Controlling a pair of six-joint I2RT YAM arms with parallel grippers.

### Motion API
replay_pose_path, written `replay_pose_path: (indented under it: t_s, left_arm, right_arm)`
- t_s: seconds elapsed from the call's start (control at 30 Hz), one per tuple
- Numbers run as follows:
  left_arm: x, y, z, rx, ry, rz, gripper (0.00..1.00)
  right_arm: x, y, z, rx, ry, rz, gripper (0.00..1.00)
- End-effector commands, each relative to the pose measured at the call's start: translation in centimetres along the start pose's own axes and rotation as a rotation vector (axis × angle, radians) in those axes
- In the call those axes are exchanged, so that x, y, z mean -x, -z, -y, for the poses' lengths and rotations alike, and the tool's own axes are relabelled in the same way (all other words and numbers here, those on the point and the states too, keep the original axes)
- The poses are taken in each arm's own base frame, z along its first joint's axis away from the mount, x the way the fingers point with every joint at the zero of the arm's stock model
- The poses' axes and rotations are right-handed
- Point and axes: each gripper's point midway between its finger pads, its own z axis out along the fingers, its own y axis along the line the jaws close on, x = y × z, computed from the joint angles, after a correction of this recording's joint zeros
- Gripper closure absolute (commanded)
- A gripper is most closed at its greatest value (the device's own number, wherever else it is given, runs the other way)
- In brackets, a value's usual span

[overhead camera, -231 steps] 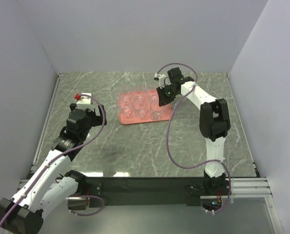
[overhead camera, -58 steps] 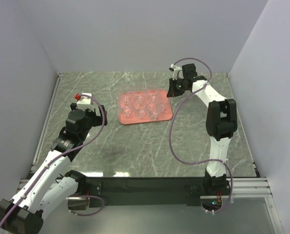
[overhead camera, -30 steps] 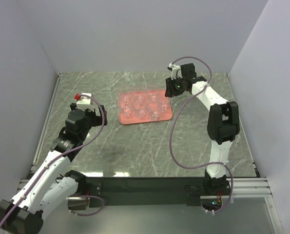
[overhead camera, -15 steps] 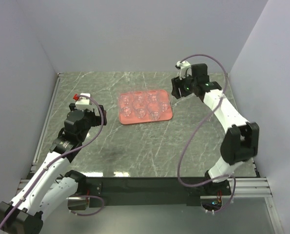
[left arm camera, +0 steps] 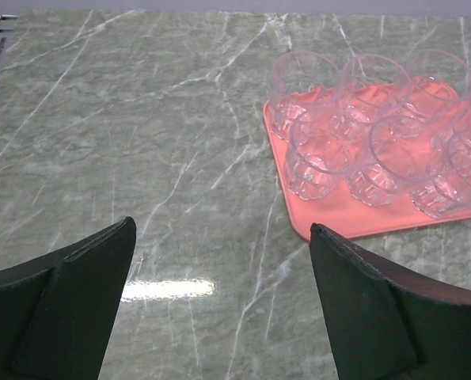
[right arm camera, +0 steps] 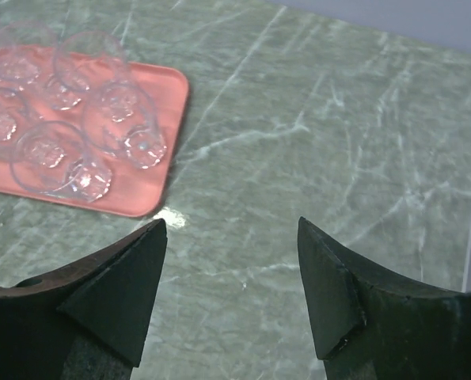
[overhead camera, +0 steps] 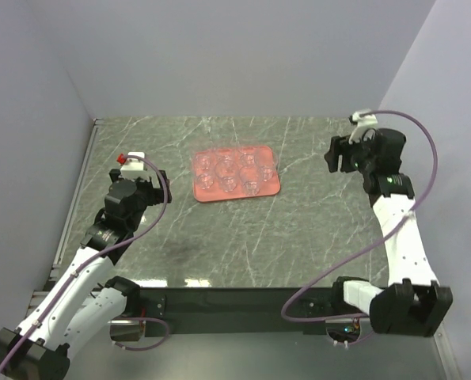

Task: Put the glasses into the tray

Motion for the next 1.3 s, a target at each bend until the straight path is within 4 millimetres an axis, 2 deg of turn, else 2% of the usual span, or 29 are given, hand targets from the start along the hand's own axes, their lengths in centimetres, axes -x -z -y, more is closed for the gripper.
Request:
replay_pose_path:
  t_s: [0.0,0.17,0.23,0.3,0.43,0.47,0.57,0.77,0.97,1.1,1.27]
  left_arm:
    - [1.1,0.0,-0.7,0.041,0.02,0.044,0.02]
    - [1.4,0.1,-0.7,0.046,0.039,0.044,0.01]
    - [1.6,0.4,-0.7,0.045,0.048,0.04,0.01]
    - [2.3,0.9,-0.7,0.042,0.056,0.054,0.01]
    - [2.2,1.8,-1.1,0.051,0.064,0.059,0.01]
    - [1.6,2.0,-1.3,0.056,0.059,0.045,0.01]
    - [1.7,2.7,-1.7,0.063,0.062,0.058,0.01]
    - [1.5,3.0,-2.1,0.072,0.061,0.083,0.01]
    - [1.1,2.6,-1.9,0.063,0.063,0.09,0.01]
    - [1.0,2.6,-2.1,0.072,0.061,0.091,0.01]
    - [1.0,2.6,-2.1,0.068,0.057,0.098,0.01]
  right_arm:
    - [-0.3,2.1,0.1,-0.024,-0.008,0.044,0.25]
    - [-2.0,5.5,1.3,-0.14,-0.017,0.091,0.22]
    - [-2.9,6.4,2.1,-0.203,-0.033,0.107,0.13]
    - [-2.5,8.4,2.6,-0.283,-0.041,0.174,0.02]
    - [-3.0,10.8,2.8,-0.379,-0.096,0.283,0.0]
    - [-3.1,11.0,2.7,-0.381,-0.098,0.295,0.0]
    - [-3.6,11.5,2.6,-0.396,-0.124,0.321,0.0]
    - [-5.3,11.4,4.0,-0.484,-0.2,0.299,0.0]
    - [-5.3,11.8,4.6,-0.526,-0.229,0.32,0.0]
    - [-4.9,12.9,5.1,-0.571,-0.214,0.355,0.0]
    - [-5.3,13.1,5.6,-0.607,-0.221,0.357,0.0]
